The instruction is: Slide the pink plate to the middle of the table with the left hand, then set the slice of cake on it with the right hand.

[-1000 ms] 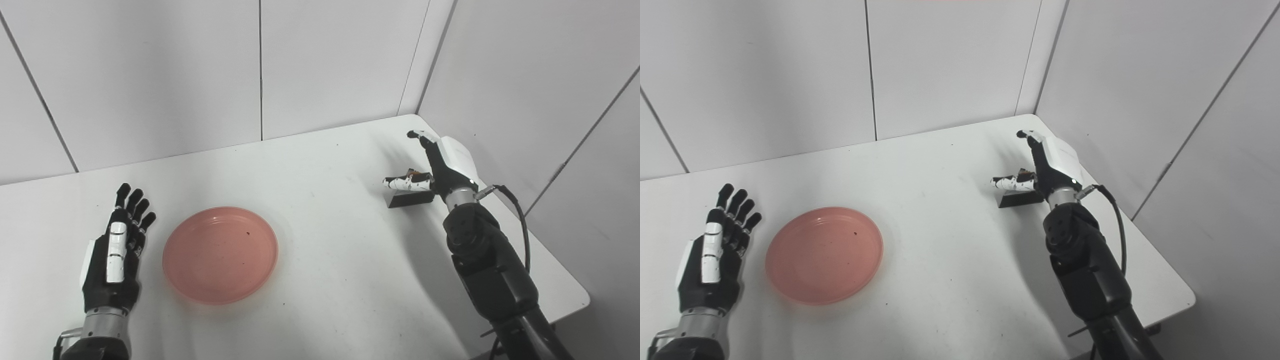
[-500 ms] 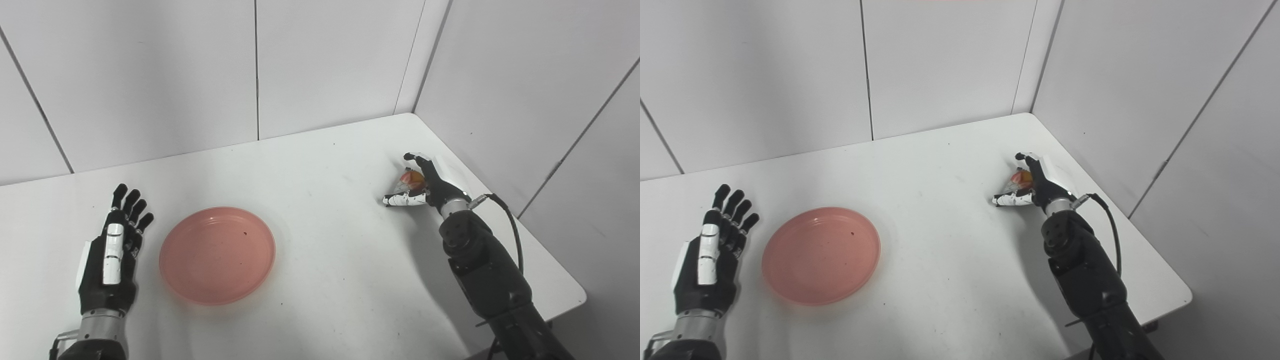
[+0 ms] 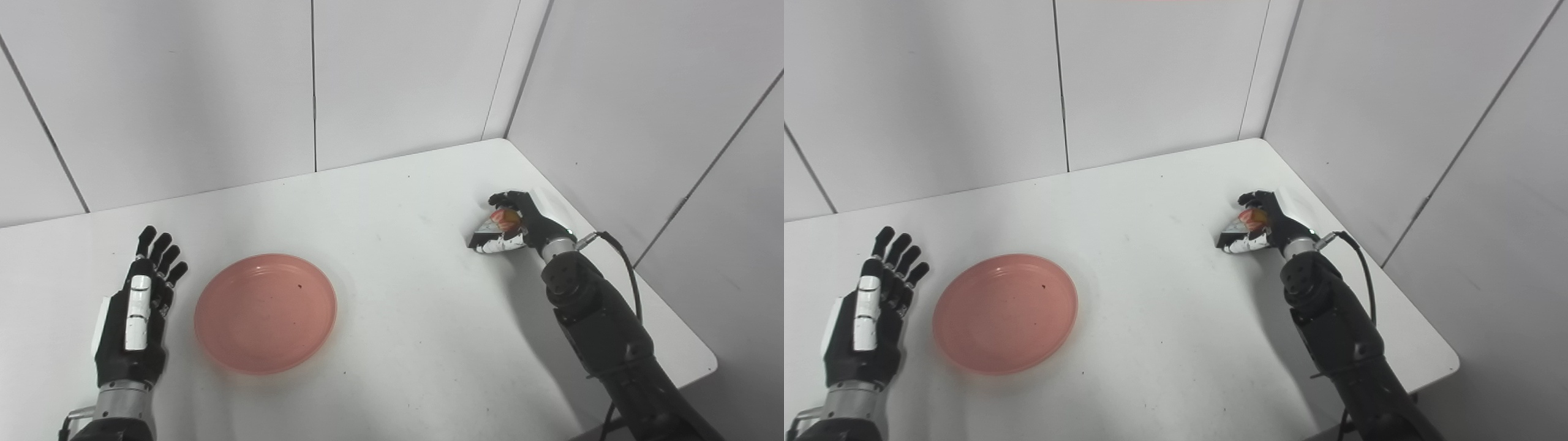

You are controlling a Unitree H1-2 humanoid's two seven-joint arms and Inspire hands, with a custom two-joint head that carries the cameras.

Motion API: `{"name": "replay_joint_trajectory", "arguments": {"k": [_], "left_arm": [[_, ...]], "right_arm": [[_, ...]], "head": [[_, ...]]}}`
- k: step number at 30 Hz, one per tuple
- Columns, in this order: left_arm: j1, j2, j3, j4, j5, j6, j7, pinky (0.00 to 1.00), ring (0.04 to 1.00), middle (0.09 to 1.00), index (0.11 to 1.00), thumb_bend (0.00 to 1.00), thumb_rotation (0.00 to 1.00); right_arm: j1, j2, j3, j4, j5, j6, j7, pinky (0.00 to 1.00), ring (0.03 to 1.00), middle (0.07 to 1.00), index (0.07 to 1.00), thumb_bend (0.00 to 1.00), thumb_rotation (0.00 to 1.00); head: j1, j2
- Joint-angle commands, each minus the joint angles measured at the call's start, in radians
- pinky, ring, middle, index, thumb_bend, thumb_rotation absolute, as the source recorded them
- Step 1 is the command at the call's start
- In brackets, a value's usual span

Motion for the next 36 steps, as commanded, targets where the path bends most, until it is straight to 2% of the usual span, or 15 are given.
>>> {"name": "replay_joint_trajectory", "arguments": {"k": [1,4,6,8,12,17,18,23,25,27,28,29,31,33,36], "left_arm": [[0.072,0.01,-0.002,0.032,0.009,0.003,-0.008,0.92,0.965,0.97,0.959,0.64,0.89],[0.072,0.009,-0.001,0.033,0.01,0.003,-0.005,0.91,0.954,0.96,0.947,0.64,0.89],[0.072,0.009,-0.002,0.031,0.011,0.008,-0.004,0.91,0.953,0.959,0.946,0.65,0.88],[0.074,0.008,-0.004,0.024,0.015,0.014,-0.002,0.91,0.957,0.963,0.951,0.65,0.89],[0.076,0.005,-0.004,0.023,0.019,0.01,-0.003,0.91,0.952,0.957,0.943,0.64,0.89],[0.079,0.003,-0.01,0.025,0.036,-0.004,-0.003,0.91,0.946,0.951,0.937,0.63,0.91],[0.079,0.002,-0.011,0.027,0.039,-0.008,-0.003,0.9,0.938,0.943,0.932,0.63,0.92],[0.084,-0.015,-0.018,0.019,0.057,-0.013,0.011,0.91,0.943,0.948,0.943,0.62,0.93],[0.085,-0.024,-0.021,0.016,0.067,-0.012,0.021,0.91,0.945,0.948,0.946,0.63,0.91],[0.087,-0.033,-0.026,0.009,0.077,-0.004,0.03,0.92,0.948,0.951,0.948,0.66,0.89],[0.088,-0.036,-0.03,0.006,0.082,-0.003,0.035,0.93,0.948,0.951,0.949,0.66,0.89],[0.089,-0.041,-0.033,0.003,0.086,-0.004,0.041,0.93,0.954,0.955,0.953,0.67,0.89],[0.093,-0.052,-0.038,-0.01,0.101,0.003,0.056,0.95,0.962,0.963,0.963,0.67,0.89],[0.099,-0.061,-0.044,-0.027,0.115,0.014,0.071,0.96,0.968,0.967,0.971,0.65,0.9],[0.104,-0.074,-0.05,-0.043,0.127,0.026,0.088,0.98,0.977,0.975,0.982,0.63,0.92]], "right_arm": [[-0.005,-0.011,-0.003,-0.041,-0.013,-0.018,-0.035,0.22,0.316,0.477,0.533,0.54,0.0],[-0.006,0.001,-0.011,-0.054,-0.012,-0.007,-0.056,0.21,0.294,0.474,0.495,0.53,0.0],[-0.005,0.01,-0.021,-0.062,-0.008,-0.008,-0.074,0.23,0.308,0.42,0.509,0.52,0.0],[-0.005,0.018,-0.028,-0.073,-0.007,-0.004,-0.084,0.3,0.372,0.442,0.508,0.52,0.0],[-0.001,0.024,-0.029,-0.103,-0.03,0.028,-0.101,0.35,0.403,0.465,0.503,0.53,0.0],[0.002,0.031,-0.034,-0.127,-0.034,0.027,-0.113,0.34,0.376,0.439,0.516,0.52,0.0],[0.001,0.031,-0.034,-0.127,-0.036,0.027,-0.115,0.3,0.352,0.431,0.519,0.52,0.0],[0.003,0.033,-0.053,-0.115,0.012,-0.062,-0.127,0.24,0.309,0.406,0.515,0.52,0.0],[0.003,0.032,-0.058,-0.104,0.036,-0.101,-0.129,0.22,0.278,0.462,0.488,0.53,0.0],[0.003,0.039,-0.062,-0.11,0.05,-0.118,-0.128,0.21,0.274,0.472,0.484,0.53,0.0],[0.007,0.042,-0.059,-0.125,0.057,-0.132,-0.123,0.22,0.275,0.472,0.484,0.53,0.0],[0.012,0.044,-0.058,-0.137,0.07,-0.155,-0.117,0.22,0.279,0.436,0.501,0.52,0.0],[0.022,0.049,-0.048,-0.159,0.094,-0.2,-0.103,0.24,0.308,0.423,0.521,0.52,0.0],[0.029,0.062,-0.027,-0.206,0.097,-0.198,-0.084,0.26,0.328,0.423,0.525,0.52,0.0],[0.038,0.086,0.008,-0.273,0.1,-0.208,-0.063,0.25,0.31,0.412,0.522,0.52,0.0]], "head": [[0.002,0.002],[0.006,0.003],[0.007,0.004],[0.011,0.005],[0.02,0.006],[0.045,0.012],[0.052,0.011],[0.112,0.016],[0.134,0.015],[0.175,0.018],[0.175,0.018],[0.209,0.02],[0.244,0.022],[0.276,0.024],[0.309,0.027]]}}
